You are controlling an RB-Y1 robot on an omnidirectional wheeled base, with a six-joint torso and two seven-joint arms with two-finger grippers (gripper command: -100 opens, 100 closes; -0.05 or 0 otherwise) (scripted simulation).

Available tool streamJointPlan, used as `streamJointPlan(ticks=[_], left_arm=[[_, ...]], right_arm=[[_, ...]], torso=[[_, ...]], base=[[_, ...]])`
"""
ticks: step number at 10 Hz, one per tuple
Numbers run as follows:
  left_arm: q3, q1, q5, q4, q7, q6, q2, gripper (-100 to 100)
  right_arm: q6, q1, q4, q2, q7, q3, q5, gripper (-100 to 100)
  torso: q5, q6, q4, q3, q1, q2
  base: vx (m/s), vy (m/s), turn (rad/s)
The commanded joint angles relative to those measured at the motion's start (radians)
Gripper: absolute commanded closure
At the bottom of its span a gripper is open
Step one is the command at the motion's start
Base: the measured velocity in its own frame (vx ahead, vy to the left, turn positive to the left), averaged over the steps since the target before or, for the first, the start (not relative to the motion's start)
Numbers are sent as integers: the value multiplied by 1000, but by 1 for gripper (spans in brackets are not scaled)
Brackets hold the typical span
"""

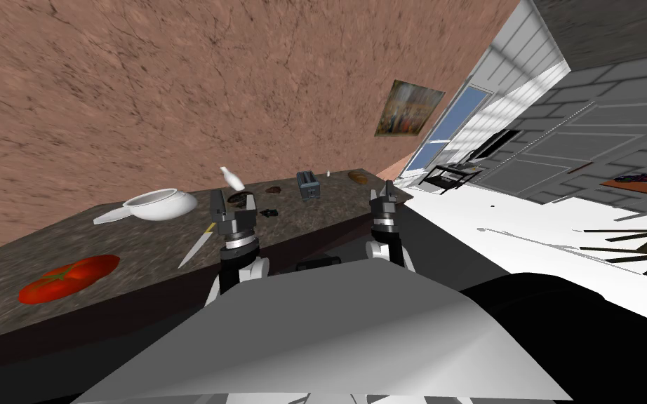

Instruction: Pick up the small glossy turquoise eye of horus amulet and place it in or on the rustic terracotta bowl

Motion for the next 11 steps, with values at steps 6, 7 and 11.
streamJointPlan(ticks=[6,7,11], left_arm=[[69,-102,-33,148,-55,47,84,-100],[80,-117,-37,171,-63,54,89,-100],[134,-183,-52,279,-100,91,103,-100]], right_arm=[[0,0,0,0,0,0,0,0],[0,0,0,0,0,0,0,0],[0,0,0,0,0,0,0,0]], torso=[[-1,0,0,1,-5,1],[-1,0,0,1,-3,1],[-1,0,0,1,-2,1]], base=[[-23,-74,45],[-26,-48,16],[-26,-37,3]])
